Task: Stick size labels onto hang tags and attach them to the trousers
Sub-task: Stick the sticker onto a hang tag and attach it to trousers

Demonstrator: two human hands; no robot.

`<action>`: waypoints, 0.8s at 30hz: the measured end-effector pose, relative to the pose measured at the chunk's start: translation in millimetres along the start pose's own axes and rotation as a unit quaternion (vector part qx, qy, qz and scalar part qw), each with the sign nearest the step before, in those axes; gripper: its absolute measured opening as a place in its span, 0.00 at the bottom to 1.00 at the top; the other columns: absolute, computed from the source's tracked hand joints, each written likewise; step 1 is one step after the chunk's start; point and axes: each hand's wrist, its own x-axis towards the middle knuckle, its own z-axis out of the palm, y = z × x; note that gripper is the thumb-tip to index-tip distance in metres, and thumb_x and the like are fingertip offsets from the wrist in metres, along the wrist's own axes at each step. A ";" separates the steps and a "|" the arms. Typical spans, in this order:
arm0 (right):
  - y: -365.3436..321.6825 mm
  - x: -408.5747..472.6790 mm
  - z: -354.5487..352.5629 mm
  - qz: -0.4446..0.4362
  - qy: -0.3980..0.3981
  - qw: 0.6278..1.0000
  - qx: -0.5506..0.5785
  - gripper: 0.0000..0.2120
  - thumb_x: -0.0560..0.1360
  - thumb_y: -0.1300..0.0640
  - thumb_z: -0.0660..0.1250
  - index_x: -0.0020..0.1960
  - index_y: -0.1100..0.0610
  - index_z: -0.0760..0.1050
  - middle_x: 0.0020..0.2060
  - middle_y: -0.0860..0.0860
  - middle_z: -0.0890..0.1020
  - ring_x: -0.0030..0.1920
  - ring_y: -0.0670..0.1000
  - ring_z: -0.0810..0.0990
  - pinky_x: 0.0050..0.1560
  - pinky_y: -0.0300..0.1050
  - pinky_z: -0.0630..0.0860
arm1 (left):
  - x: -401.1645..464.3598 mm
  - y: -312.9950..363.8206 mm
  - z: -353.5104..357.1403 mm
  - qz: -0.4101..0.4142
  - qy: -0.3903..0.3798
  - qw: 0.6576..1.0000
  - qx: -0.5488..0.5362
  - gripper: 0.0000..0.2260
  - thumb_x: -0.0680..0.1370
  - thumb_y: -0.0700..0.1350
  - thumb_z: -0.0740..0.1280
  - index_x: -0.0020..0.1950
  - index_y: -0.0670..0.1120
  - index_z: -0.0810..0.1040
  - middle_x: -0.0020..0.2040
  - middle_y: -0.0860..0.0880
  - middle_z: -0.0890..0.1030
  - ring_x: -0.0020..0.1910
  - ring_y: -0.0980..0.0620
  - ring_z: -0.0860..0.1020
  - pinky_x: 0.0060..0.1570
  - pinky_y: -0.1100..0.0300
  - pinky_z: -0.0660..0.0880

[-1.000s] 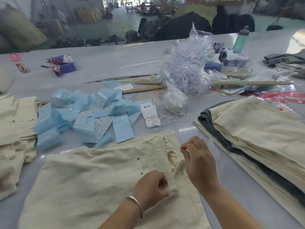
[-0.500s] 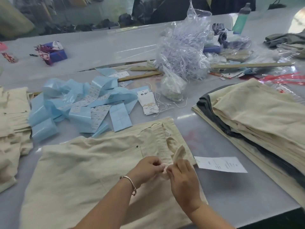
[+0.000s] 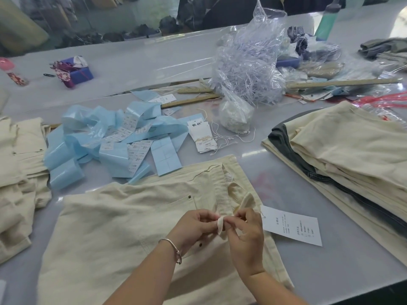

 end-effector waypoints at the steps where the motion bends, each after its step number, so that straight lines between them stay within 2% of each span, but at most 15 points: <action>1: 0.6 0.9 -0.2 0.004 -0.003 1.000 0.000 0.13 0.62 0.72 0.77 0.37 0.55 0.84 0.37 0.51 0.74 0.41 0.54 0.73 0.44 0.44 0.70 | 0.3 -1.1 1.0 0.003 0.001 1.000 -0.004 0.12 0.69 0.42 0.76 0.49 0.38 0.83 0.35 0.46 0.81 0.26 0.58 0.73 0.25 0.67 0.66; 4: 3.0 3.1 -2.5 0.011 -0.019 1.000 0.006 0.13 0.62 0.72 0.77 0.37 0.55 0.85 0.36 0.50 0.73 0.42 0.50 0.71 0.43 0.42 0.70 | 1.0 -5.0 2.5 0.010 0.007 1.000 -0.010 0.13 0.65 0.48 0.78 0.45 0.42 0.85 0.35 0.44 0.80 0.26 0.56 0.71 0.25 0.65 0.65; 8: 4.2 7.0 -6.4 -0.001 -0.042 0.999 0.008 0.13 0.62 0.71 0.77 0.38 0.54 0.85 0.35 0.50 0.73 0.41 0.47 0.69 0.42 0.38 0.70 | 3.5 -8.6 -1.1 0.012 0.004 1.000 -0.027 0.04 0.74 0.39 0.73 0.46 0.39 0.84 0.35 0.44 0.81 0.26 0.56 0.74 0.24 0.66 0.67; 12: 2.2 10.8 -9.1 -0.015 -0.069 0.997 0.007 0.12 0.63 0.71 0.77 0.38 0.55 0.85 0.36 0.51 0.74 0.41 0.48 0.71 0.41 0.38 0.71 | 2.7 -5.2 1.3 0.004 0.017 0.999 -0.034 0.02 0.69 0.40 0.73 0.40 0.44 0.85 0.34 0.43 0.81 0.26 0.55 0.74 0.24 0.65 0.66; 15: -0.1 11.6 -13.8 0.015 -0.116 0.993 0.028 0.10 0.66 0.70 0.76 0.39 0.55 0.86 0.42 0.51 0.77 0.43 0.50 0.76 0.42 0.45 0.75 | 3.3 -5.1 6.8 0.001 0.051 0.998 -0.037 0.02 0.67 0.43 0.72 0.35 0.46 0.83 0.34 0.41 0.77 0.27 0.53 0.71 0.25 0.64 0.64; 18: 7.3 18.3 -33.3 -0.020 -0.135 0.991 0.013 0.11 0.67 0.69 0.75 0.43 0.54 0.85 0.53 0.49 0.79 0.45 0.45 0.78 0.46 0.37 0.74 | 7.8 -10.7 9.8 0.028 0.077 0.996 -0.045 0.10 0.74 0.39 0.69 0.33 0.48 0.80 0.34 0.43 0.80 0.28 0.54 0.73 0.26 0.65 0.66; 19: 13.7 23.2 -42.8 -0.038 -0.128 0.991 -0.009 0.12 0.67 0.69 0.74 0.45 0.54 0.84 0.55 0.49 0.79 0.48 0.46 0.79 0.47 0.36 0.73 | 7.7 -10.9 10.1 0.040 0.086 0.994 -0.060 0.11 0.76 0.38 0.68 0.34 0.48 0.79 0.38 0.44 0.83 0.31 0.54 0.77 0.28 0.66 0.68; 21: 31.7 35.8 -61.2 -0.042 -0.146 0.982 -0.109 0.19 0.66 0.67 0.74 0.54 0.53 0.81 0.60 0.48 0.78 0.55 0.51 0.76 0.54 0.42 0.73 | 6.4 -9.9 10.5 0.067 0.082 0.988 -0.110 0.10 0.77 0.37 0.66 0.37 0.47 0.77 0.48 0.43 0.86 0.41 0.52 0.82 0.33 0.64 0.71; 22: 40.3 41.1 -68.9 -0.022 -0.184 0.966 -0.179 0.24 0.67 0.63 0.75 0.61 0.52 0.77 0.63 0.48 0.76 0.60 0.53 0.73 0.59 0.46 0.71 | 5.4 -8.6 10.9 0.078 0.074 0.984 -0.140 0.09 0.78 0.37 0.66 0.38 0.46 0.76 0.51 0.43 0.85 0.46 0.49 0.83 0.36 0.62 0.73; 24: 49.0 48.6 -76.9 0.046 -0.271 0.923 -0.269 0.33 0.68 0.53 0.75 0.70 0.49 0.67 0.65 0.44 0.73 0.67 0.50 0.67 0.65 0.47 0.63 | 4.1 -6.3 12.3 0.090 0.056 0.976 -0.189 0.09 0.78 0.35 0.65 0.39 0.45 0.75 0.53 0.41 0.84 0.50 0.46 0.84 0.40 0.62 0.76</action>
